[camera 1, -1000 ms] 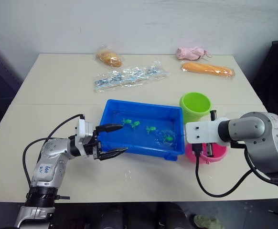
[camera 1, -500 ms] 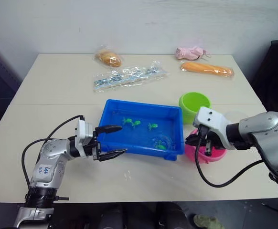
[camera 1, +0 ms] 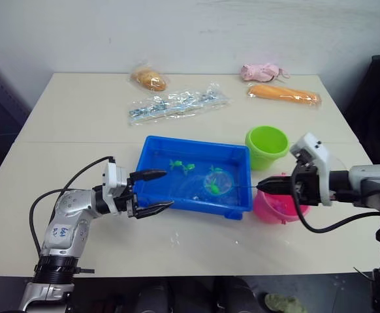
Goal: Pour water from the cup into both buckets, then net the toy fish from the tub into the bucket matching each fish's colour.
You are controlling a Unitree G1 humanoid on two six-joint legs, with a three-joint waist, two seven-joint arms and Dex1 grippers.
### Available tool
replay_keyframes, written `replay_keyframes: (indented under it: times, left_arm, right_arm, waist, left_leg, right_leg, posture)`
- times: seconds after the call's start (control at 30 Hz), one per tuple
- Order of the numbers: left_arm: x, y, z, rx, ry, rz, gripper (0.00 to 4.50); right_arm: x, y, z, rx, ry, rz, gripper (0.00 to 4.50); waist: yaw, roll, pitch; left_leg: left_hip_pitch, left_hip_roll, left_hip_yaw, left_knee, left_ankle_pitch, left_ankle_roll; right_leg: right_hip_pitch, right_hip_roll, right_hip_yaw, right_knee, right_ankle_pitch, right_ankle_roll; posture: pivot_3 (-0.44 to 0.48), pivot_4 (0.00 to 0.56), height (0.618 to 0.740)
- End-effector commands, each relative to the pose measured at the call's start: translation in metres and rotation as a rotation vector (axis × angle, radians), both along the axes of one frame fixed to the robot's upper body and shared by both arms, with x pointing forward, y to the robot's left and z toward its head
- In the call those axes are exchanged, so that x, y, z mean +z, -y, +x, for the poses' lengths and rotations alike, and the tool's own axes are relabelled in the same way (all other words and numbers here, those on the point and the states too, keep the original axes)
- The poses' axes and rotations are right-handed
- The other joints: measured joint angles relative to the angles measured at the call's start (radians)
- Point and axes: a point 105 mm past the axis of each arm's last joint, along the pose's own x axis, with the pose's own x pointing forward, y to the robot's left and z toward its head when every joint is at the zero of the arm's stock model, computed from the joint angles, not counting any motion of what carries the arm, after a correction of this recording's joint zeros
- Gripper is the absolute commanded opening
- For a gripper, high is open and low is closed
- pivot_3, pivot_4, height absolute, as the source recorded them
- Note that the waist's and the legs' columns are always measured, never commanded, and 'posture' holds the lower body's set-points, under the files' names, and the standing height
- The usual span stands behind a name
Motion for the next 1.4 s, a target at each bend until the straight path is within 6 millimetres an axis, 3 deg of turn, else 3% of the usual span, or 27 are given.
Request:
replay_keyframes:
  times: [0.03,0.2,0.33,0.57,0.9,1.1,1.4]
  left_arm:
    - [0.029,0.005,0.001,-0.001,0.064,-0.075,4.47]
    - [0.042,0.011,0.005,0.002,0.05,-0.136,4.47]
    - [0.059,0.022,0.016,0.009,0.041,-0.198,4.47]
    - [0.076,0.037,0.019,-0.023,0.038,-0.272,4.47]
    - [0.068,0.038,0.02,0.027,0.026,-0.255,4.47]
    - [0.064,0.039,0.022,0.061,0.036,-0.234,4.47]
    - [0.056,0.032,0.019,0.121,0.027,-0.209,4.47]
  right_arm:
    - [0.015,0.006,-0.009,-0.032,0.064,0.054,0.0]
    - [0.026,0.019,-0.012,-0.126,0.157,0.108,0.0]
    - [0.041,0.054,-0.011,-0.319,0.256,0.11,0.0]
    - [0.035,0.089,0.005,-0.482,0.357,-0.042,0.0]
    - [0.033,0.095,0.037,-0.574,0.498,-0.09,0.0]
    - [0.032,0.104,0.056,-0.595,0.582,-0.218,0.0]
    - [0.028,0.101,0.055,-0.478,0.674,-0.426,0.0]
  waist:
    - [0.001,0.0,0.0]
    - [-0.001,0.0,0.0]
    - [0.004,0.0,0.0]
    - [0.007,0.0,0.0]
    - [-0.002,0.0,0.0]
    - [0.002,0.0,0.0]
    - [0.001,0.0,0.0]
  left_leg:
    - [0.0,0.0,0.0,0.0,0.0,0.0]
    - [0.0,0.0,0.0,0.0,0.0,0.0]
    - [0.0,0.0,0.001,0.0,0.0,0.0]
    - [0.0,-0.001,0.001,0.0,0.0,0.0]
    - [0.001,0.0,0.003,-0.001,0.001,-0.002]
    - [0.001,0.0,0.003,-0.001,0.002,-0.001]
    - [0.001,0.0,0.004,-0.003,0.002,-0.001]
  right_leg:
    - [0.0,0.0,0.0,0.0,0.0,0.0]
    - [0.0,0.0,0.0,0.0,0.0,0.0]
    - [0.0,0.001,0.001,0.0,0.0,0.0]
    - [0.0,0.001,0.002,0.0,0.001,0.001]
    - [0.0,0.004,0.004,0.0,0.001,0.001]
    - [0.0,0.004,0.005,-0.001,0.001,0.002]
    - [0.0,0.004,0.005,-0.002,0.001,0.002]
  posture:
    - [0.0,0.15,0.74]
    - [0.0,0.15,0.74]
    - [0.0,0.15,0.74]
    - [0.0,0.15,0.74]
    - [0.0,0.15,0.74]
    - [0.0,0.15,0.74]
    - [0.0,0.15,0.74]
